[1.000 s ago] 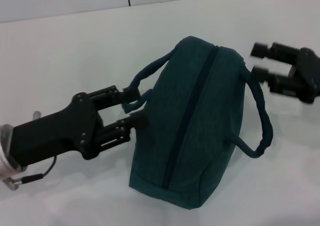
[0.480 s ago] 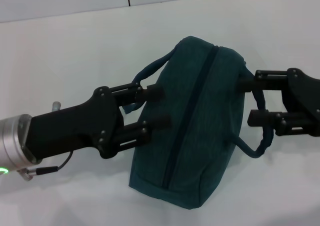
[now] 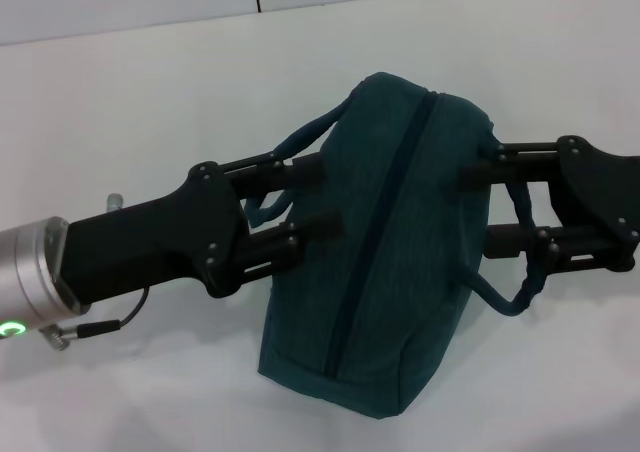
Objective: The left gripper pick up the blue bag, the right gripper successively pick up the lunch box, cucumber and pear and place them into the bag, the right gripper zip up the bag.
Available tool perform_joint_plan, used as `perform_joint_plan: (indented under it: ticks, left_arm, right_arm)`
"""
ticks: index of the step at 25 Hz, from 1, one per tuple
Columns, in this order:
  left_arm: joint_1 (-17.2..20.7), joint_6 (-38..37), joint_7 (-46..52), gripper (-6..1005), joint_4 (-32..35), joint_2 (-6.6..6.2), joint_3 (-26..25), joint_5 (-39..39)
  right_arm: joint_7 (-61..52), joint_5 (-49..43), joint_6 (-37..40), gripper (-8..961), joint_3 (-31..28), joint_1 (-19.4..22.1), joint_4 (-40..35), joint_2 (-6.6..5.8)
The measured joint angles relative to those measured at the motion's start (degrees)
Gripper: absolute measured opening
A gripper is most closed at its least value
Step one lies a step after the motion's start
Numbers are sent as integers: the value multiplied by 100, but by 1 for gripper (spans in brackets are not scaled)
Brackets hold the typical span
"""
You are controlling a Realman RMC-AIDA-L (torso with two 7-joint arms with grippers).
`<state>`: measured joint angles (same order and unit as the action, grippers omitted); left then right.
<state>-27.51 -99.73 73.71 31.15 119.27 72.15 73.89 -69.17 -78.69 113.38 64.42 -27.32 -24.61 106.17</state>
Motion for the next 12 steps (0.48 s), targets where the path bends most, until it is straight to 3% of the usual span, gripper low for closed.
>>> perform_joint_plan:
  ticks: [12]
  left_arm:
    - [0, 50, 3, 574, -4, -13, -9, -10]
  right_arm:
    - [-61, -59, -10, 664, -9, -73, 0, 6]
